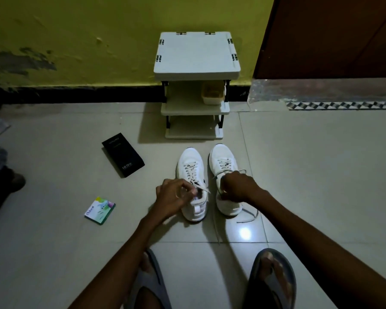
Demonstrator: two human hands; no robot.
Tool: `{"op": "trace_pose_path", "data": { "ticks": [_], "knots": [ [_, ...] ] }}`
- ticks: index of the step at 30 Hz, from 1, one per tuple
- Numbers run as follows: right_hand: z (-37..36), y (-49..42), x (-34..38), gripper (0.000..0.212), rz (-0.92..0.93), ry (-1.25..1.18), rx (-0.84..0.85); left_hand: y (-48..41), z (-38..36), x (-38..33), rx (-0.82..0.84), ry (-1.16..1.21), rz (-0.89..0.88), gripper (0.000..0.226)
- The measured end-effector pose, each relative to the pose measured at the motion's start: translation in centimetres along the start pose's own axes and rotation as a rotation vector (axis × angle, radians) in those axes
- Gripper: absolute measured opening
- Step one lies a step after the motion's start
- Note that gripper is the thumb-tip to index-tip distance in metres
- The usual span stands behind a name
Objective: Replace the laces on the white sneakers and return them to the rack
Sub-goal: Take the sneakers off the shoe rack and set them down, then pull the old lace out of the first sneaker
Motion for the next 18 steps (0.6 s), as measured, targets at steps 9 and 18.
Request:
{"op": "trace_pose_path", "data": {
  "ticks": [9,18],
  "knots": [
    [-2.7,-0.3,5.3,0.021,-0.247,-0.333,-0.261,-2.1,-0.9,-1.5,-0.038,-0.175,-0.148,0.011],
    [-3.2,0.7,5.5,0.011,-0.468,-0.388,-0.38,-2.1,-1.2,-1.0,-0.117,-0.162,-0.202,0.006]
  ]
}}
Point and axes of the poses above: each hand's wrist, its own y-axis away from the middle knuckle, its own z-axis out of the back of the hand, x = y × z, the point moved 6 cm from there along -y, towards the middle knuckle, and after that the axes turned 14 degrees about -x, right-handed, at the moved point
